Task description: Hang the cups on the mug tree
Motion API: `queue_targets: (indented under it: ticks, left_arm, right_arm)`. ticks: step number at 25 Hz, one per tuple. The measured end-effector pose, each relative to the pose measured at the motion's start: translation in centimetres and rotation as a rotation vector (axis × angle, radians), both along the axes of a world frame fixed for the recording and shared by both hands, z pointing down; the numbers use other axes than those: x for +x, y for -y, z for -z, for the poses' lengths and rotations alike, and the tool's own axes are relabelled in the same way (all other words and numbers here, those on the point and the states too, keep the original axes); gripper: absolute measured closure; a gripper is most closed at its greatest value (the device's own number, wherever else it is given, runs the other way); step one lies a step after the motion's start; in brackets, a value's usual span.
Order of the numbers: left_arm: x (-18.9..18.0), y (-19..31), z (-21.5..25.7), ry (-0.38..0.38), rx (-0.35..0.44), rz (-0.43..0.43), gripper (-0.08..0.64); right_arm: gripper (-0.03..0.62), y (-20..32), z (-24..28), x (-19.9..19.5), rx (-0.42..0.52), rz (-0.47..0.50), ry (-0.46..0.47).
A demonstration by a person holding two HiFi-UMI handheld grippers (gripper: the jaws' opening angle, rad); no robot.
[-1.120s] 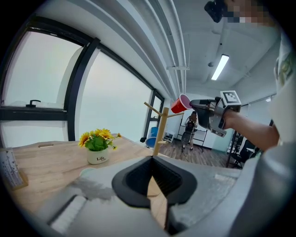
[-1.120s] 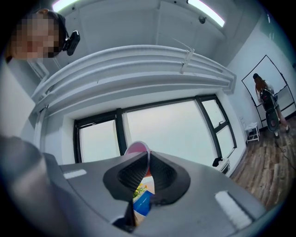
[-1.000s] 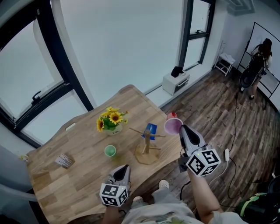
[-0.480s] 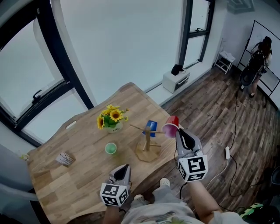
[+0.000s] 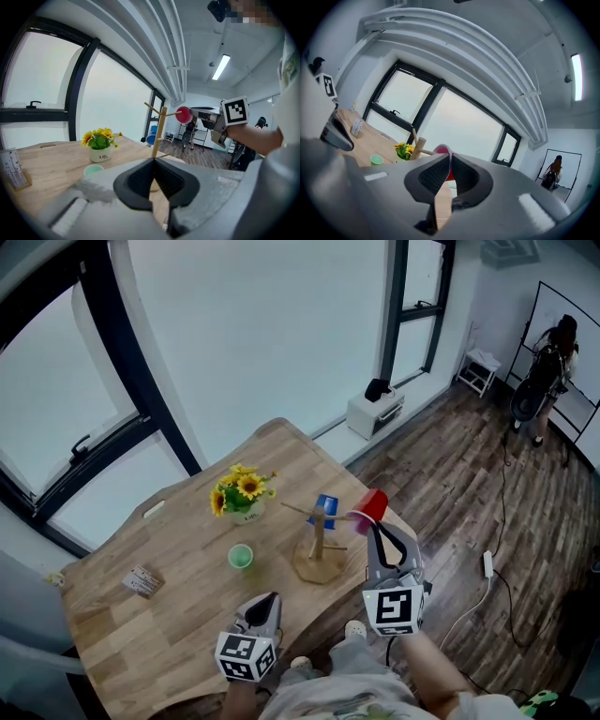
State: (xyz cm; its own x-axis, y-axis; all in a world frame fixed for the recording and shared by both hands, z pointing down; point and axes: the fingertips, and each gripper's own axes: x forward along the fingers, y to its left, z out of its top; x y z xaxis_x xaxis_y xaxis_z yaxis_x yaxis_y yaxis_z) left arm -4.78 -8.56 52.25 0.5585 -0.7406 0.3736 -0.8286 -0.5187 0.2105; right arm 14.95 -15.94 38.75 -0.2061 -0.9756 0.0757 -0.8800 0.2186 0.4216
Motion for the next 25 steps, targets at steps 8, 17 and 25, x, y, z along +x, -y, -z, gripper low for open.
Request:
queue_targets:
  ticks: [8,17,25]
  left_arm:
    - [-1.0,-0.7,-0.2,0.007,-0.003,0.002,0.558]
    - [-1.6,-1.0,-0.3,0.009,-0.008,0.002,0.558]
    - [-1.7,-0.9,-0.3,0.004,-0.008,-0.001,0.558]
  right_arm:
    - [0.571,-0.3,-1.2,-1.6,-0.002,0.003,-0.095]
    - [0.572,-0.3,-1.6,-2.8,-0.012,0.018,-0.106]
    - [0.571,-0.3,-2.0,-4.0,-0.015,0.037,-0.113]
